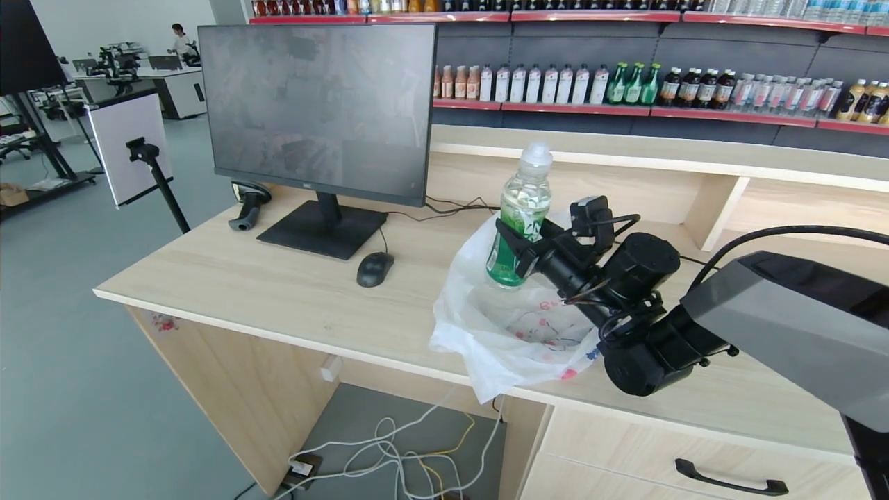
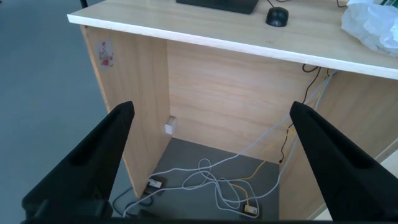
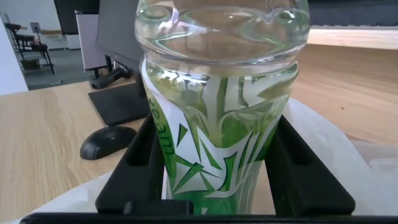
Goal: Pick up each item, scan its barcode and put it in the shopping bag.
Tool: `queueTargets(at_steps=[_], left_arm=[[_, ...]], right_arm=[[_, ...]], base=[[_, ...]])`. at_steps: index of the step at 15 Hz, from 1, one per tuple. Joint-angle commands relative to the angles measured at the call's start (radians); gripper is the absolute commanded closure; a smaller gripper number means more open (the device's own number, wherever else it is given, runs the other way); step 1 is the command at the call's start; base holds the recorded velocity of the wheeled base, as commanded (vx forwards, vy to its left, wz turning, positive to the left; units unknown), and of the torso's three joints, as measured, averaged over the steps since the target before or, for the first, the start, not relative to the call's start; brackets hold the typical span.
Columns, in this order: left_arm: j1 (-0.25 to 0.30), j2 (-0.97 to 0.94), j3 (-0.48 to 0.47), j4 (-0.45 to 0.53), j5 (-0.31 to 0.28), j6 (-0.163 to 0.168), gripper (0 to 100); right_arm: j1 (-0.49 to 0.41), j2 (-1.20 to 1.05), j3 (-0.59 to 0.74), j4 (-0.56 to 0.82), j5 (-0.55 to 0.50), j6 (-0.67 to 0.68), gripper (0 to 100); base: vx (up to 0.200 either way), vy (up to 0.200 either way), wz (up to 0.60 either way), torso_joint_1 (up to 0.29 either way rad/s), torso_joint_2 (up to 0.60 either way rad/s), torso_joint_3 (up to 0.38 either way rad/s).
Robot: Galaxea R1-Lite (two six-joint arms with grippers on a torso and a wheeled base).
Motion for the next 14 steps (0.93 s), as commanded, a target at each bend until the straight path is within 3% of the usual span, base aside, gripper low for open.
queueTargets(at_steps=[1, 14], left_arm=[[0.001, 0.000, 0.000, 0.000, 0.000, 0.000, 0], [0.001, 0.000, 0.000, 0.000, 0.000, 0.001, 0]], right_arm=[[-0.004, 0.003, 0.001, -0.002, 0.000, -0.004, 100], [-0.029, 0.041, 0.007, -0.002, 0.004, -0.031, 100]], base=[[0.000, 0.000, 0.00, 0.000, 0.00, 0.000], [0.000, 0.000, 0.00, 0.000, 0.00, 0.000]])
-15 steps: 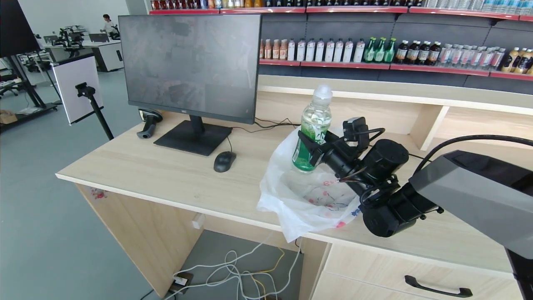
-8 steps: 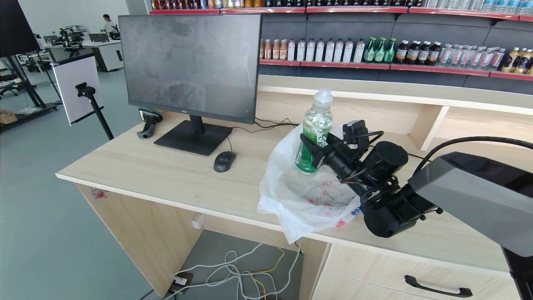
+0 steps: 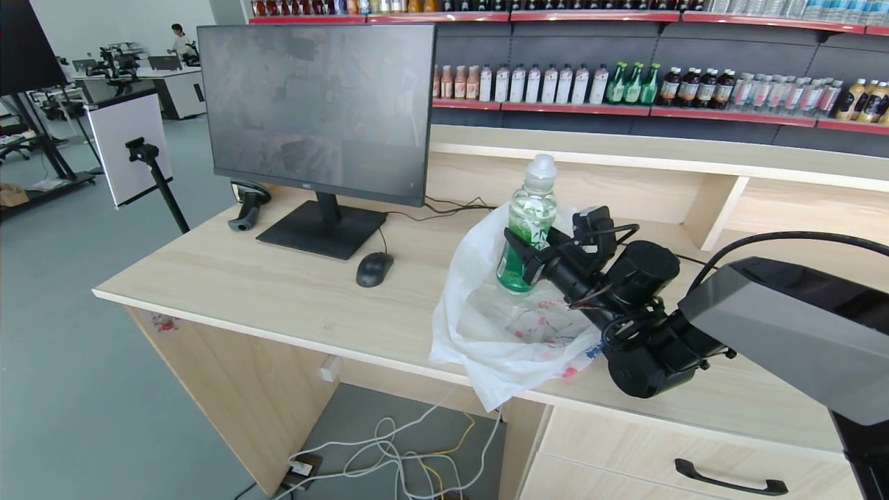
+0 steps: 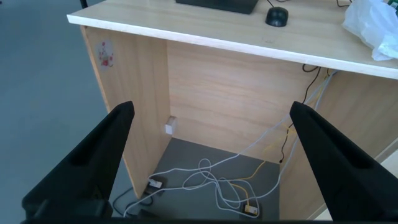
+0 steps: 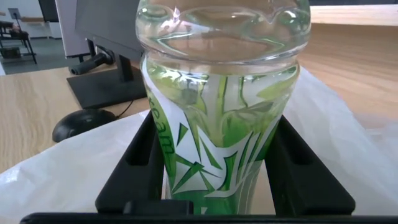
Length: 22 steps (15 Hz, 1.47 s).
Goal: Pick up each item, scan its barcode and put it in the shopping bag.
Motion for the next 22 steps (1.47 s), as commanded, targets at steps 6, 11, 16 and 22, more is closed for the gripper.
queueTargets(at_steps=[6, 11, 16, 22], left_arm=[[0.000, 0.000, 0.000, 0.000, 0.000, 0.000, 0], [-0.002, 0.000, 0.000, 0.000, 0.000, 0.000, 0], [0.000, 0.000, 0.000, 0.000, 0.000, 0.000, 0], [0.000, 0.000, 0.000, 0.000, 0.000, 0.000, 0]], right_arm=[[0.001, 0.003, 0.010, 0.002, 0.004, 0.015, 100], [0.003, -0.005, 0.014, 0.002, 0.004, 0.011, 0], [0.006, -0.046, 0.016, 0.002, 0.004, 0.008, 0], [0.021, -0.278, 0.257, 0.002, 0.004, -0.017, 0]], base=[[0.000, 0.000, 0.00, 0.000, 0.00, 0.000], [0.000, 0.000, 0.00, 0.000, 0.00, 0.000], [0.000, 0.000, 0.00, 0.000, 0.00, 0.000], [0.000, 0.000, 0.00, 0.000, 0.00, 0.000]])
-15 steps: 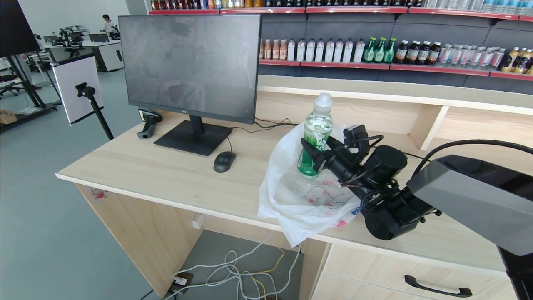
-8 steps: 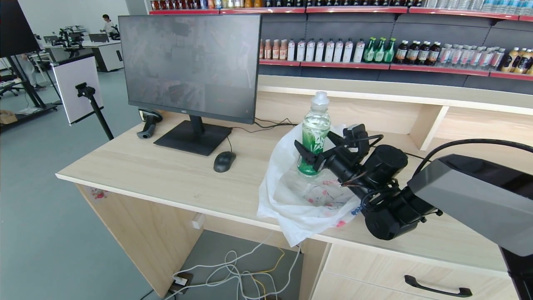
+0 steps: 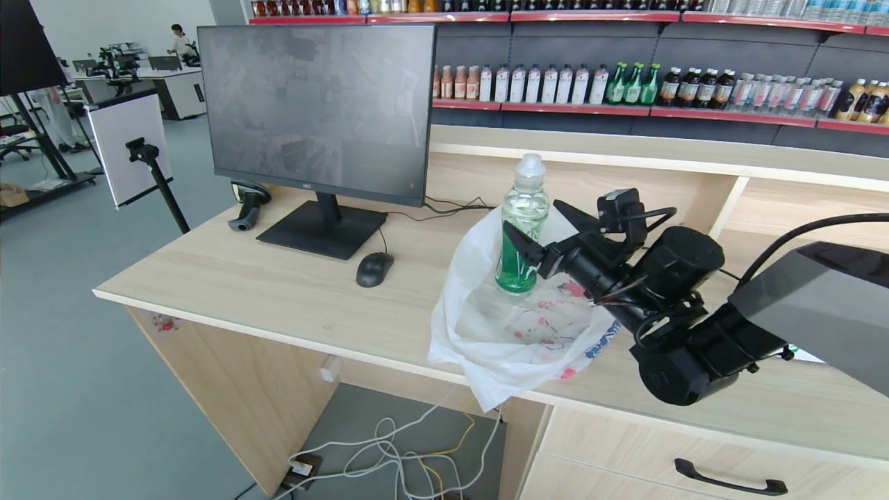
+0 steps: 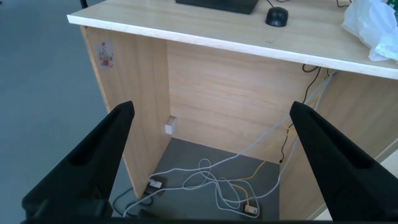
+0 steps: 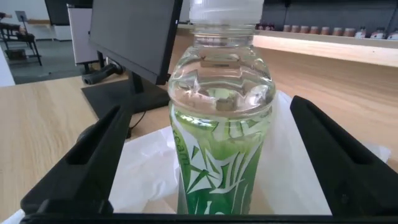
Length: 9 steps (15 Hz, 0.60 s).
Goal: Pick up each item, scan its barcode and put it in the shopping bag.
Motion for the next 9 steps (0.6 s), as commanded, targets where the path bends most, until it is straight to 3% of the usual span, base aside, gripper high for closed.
queueTargets(at_steps=[1, 5, 9], left_arm=[[0.000, 0.000, 0.000, 0.000, 0.000, 0.000, 0], [0.000, 0.000, 0.000, 0.002, 0.000, 0.000, 0], [0.000, 0.000, 0.000, 0.002, 0.000, 0.000, 0]], right_arm=[[0.013, -0.149, 0.134, -0.001, 0.001, -0.006, 0], [0.011, -0.379, 0.412, -0.001, -0.001, 0.022, 0], [0.011, -0.500, 0.519, -0.001, -0.001, 0.018, 0]], base=[[0.000, 0.000, 0.00, 0.000, 0.00, 0.000], [0.000, 0.000, 0.00, 0.000, 0.00, 0.000], [0.000, 0.000, 0.00, 0.000, 0.00, 0.000]])
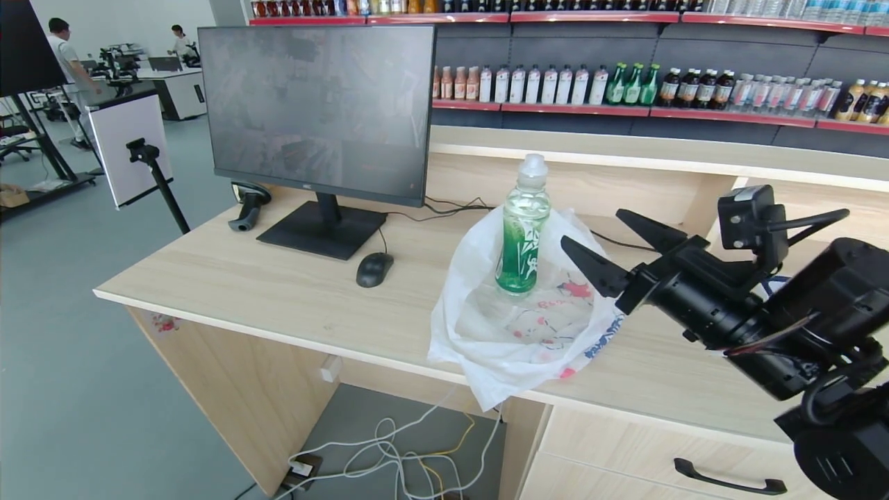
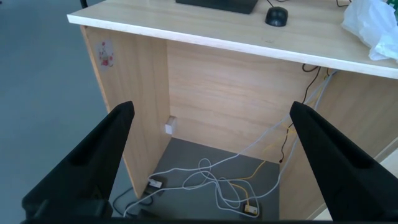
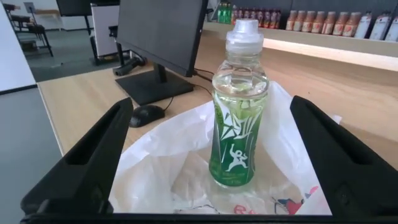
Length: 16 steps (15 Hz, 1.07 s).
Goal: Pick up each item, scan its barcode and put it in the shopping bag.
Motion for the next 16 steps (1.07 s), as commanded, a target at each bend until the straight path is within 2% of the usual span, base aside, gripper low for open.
queueTargets(at_steps=[1, 3, 14, 16], left_arm=[[0.000, 0.000, 0.000, 0.000, 0.000, 0.000, 0], [0.000, 0.000, 0.000, 0.000, 0.000, 0.000, 0], [0.000, 0.000, 0.000, 0.000, 0.000, -0.002, 0], [0.000, 0.000, 0.000, 0.000, 0.000, -0.005, 0]], right_arm=[[-0.004, -0.100, 0.048, -0.001, 0.000, -0.001, 0], [-0.007, -0.120, 0.055, -0.001, 0.000, -0.004, 0], [-0.044, -0.163, 0.075, -0.001, 0.000, -0.024, 0], [-0.042, -0.159, 0.069, -0.001, 0.002, -0.028, 0]], base=[[0.000, 0.000, 0.00, 0.000, 0.00, 0.000], [0.000, 0.000, 0.00, 0.000, 0.00, 0.000], [0.000, 0.000, -0.60, 0.002, 0.00, 0.000], [0.000, -0.200, -0.30, 0.000, 0.00, -0.005]])
